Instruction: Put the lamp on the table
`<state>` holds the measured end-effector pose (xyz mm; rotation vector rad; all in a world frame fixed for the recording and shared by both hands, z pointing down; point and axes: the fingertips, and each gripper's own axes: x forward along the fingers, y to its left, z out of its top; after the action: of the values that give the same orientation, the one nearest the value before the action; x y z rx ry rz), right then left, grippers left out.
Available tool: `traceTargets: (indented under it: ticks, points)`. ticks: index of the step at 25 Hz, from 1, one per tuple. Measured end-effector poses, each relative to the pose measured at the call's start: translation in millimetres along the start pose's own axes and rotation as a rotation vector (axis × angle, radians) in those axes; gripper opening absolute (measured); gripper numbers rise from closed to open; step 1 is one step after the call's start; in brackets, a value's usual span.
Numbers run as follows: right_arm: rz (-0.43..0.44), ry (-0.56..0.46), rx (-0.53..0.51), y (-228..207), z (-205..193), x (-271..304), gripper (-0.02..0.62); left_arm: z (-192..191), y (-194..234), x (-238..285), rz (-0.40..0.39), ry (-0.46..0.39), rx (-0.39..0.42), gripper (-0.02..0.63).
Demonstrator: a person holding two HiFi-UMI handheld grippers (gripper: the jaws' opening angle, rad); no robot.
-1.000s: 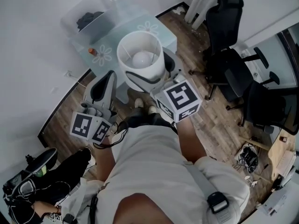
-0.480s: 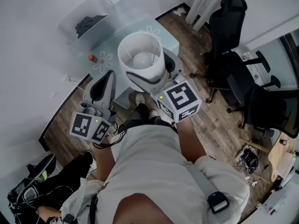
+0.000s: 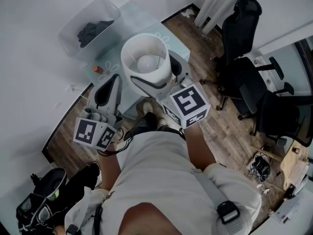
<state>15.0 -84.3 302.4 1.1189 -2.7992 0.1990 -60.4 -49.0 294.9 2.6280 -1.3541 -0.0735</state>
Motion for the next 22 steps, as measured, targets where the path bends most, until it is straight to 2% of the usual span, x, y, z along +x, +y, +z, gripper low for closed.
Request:
traceTargets:
  ticks: [13,22]
  points:
    - [-0.047,0.018,0.001,-24.6,4.6,60.5,0.471,7.4,63.6,28.2,-0.033,0.010,-0.017,0.000]
    - [-0.058,0.019,0.015,-43.5,7.8,77.4,0.471,9.4,76.4,49.2,-0.044,0.031,-0.016,0.000]
